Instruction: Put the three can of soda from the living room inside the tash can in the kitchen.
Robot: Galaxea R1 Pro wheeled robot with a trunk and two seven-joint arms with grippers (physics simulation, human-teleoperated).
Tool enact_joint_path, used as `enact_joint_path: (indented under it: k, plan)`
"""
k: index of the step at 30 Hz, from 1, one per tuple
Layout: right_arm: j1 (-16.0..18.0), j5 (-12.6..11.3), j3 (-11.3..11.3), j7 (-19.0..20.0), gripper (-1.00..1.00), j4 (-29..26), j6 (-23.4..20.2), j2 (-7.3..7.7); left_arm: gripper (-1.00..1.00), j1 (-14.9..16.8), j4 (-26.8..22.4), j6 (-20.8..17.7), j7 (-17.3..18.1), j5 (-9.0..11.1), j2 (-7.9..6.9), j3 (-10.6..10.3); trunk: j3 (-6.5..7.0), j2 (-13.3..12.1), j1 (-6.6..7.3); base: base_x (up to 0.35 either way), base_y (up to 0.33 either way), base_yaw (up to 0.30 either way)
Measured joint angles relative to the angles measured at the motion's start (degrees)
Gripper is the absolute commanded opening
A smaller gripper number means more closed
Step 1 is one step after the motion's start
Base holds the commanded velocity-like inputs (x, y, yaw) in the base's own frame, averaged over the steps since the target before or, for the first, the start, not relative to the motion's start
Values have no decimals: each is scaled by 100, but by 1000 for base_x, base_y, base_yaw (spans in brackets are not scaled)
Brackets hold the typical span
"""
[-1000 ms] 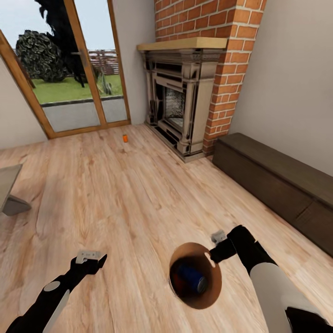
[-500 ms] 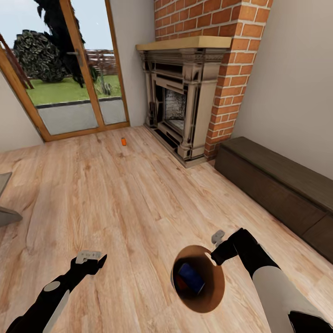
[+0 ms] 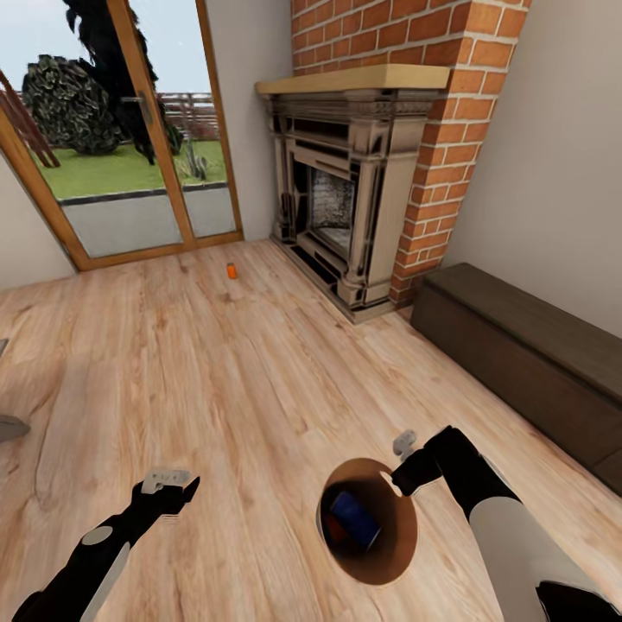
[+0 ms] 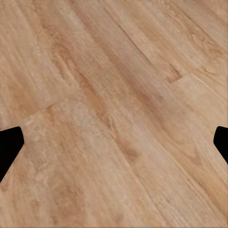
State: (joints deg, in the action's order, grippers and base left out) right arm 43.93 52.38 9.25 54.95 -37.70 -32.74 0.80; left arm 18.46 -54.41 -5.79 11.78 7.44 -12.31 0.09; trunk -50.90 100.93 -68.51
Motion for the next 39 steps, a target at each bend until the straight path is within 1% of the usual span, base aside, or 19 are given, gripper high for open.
enact_joint_path:
  k: [39]
  plan:
    - [0,-3,9,0,-100,0,-63,-9,100,0,0,-2,0,-4,0,0,0,0,0,314,174,0]
